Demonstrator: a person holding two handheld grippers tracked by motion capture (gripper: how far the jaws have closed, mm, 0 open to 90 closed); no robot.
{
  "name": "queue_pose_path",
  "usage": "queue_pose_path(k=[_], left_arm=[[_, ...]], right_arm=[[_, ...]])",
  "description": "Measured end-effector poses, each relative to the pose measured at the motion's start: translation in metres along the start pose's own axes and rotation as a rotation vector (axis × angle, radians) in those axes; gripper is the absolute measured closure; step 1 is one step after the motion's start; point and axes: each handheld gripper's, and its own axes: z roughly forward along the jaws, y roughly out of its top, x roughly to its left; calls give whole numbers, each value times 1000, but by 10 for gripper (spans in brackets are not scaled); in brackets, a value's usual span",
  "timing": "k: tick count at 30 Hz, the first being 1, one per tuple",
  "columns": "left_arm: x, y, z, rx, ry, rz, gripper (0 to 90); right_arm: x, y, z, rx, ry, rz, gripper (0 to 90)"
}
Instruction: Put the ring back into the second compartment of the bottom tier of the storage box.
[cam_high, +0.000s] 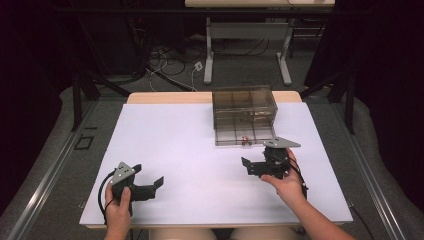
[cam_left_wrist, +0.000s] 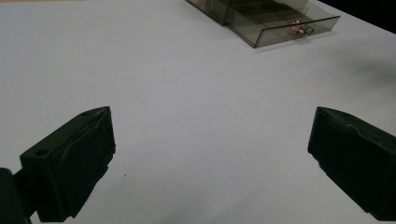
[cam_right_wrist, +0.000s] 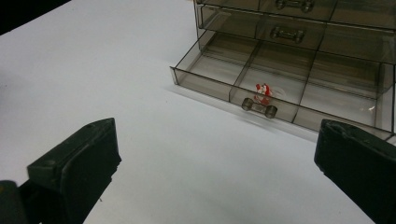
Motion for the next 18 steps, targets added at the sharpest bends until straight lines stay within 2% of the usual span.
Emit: queue_pose_path(k=[7,14,18], left_arm=[[0,0,0,-7,1,-15,8],[0,0,0,-5,1,-11,8],[0,0,0,-4,4,-12,8]], right_arm=[[-5,-14,-7,-26,-41,-10,0],[-12,-28,-15,-25,-31,21,0],[-15,-37,-18,-39,-30,8,0]])
